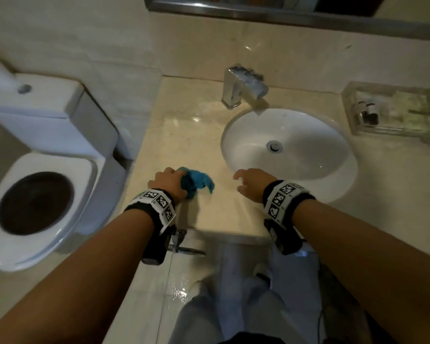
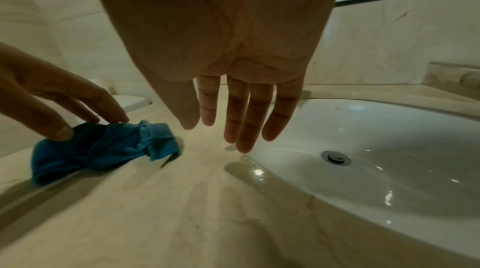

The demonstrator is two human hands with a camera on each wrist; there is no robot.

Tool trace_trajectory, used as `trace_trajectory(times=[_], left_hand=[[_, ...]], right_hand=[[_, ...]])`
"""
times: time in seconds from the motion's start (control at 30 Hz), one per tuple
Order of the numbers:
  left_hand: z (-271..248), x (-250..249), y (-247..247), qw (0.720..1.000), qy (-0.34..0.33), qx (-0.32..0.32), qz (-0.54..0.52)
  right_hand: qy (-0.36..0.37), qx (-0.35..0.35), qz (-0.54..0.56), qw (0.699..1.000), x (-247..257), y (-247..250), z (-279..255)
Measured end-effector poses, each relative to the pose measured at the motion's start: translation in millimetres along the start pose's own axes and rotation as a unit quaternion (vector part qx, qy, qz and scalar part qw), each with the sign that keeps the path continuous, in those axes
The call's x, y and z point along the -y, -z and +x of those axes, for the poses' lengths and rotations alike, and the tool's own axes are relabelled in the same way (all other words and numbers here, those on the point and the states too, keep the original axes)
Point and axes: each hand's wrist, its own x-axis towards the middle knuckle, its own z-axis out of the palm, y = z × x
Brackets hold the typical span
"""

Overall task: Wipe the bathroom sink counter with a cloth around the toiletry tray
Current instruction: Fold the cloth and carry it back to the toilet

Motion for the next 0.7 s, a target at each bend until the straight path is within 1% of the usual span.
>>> trace_trajectory(times=[0.13,0.33,0.43,0.57,0.63,0.7], left_hand=[[5,17,-8,1.000,-0.003,-0.007,-0.024],[13,18,-23,0.995,-0.001,-0.016,-0.097],[13,19,-31,0.992,0.002,-0.018,-0.122],[9,14,-36,0.992,-0.004,-0.036,-0.118],[2,10,-29,0.990,-0.011,-0.058,-0.126],[-7,9,-18,0.987,-0.007,-0.083,-0.139]], right_hand=[[0.016,-0.003,0.007,1.000,30,-8,11],[0.046,-0.021,0.029,0.998,56,-18,29],[0.059,-0.038,0.039,0.997,59,-25,34],[0.057,-0.051,0.050,0.996,56,-29,34],[0.057,-0.052,0.056,0.995,54,-22,31],[0.068,-0.069,0.067,0.993,53,-7,25]])
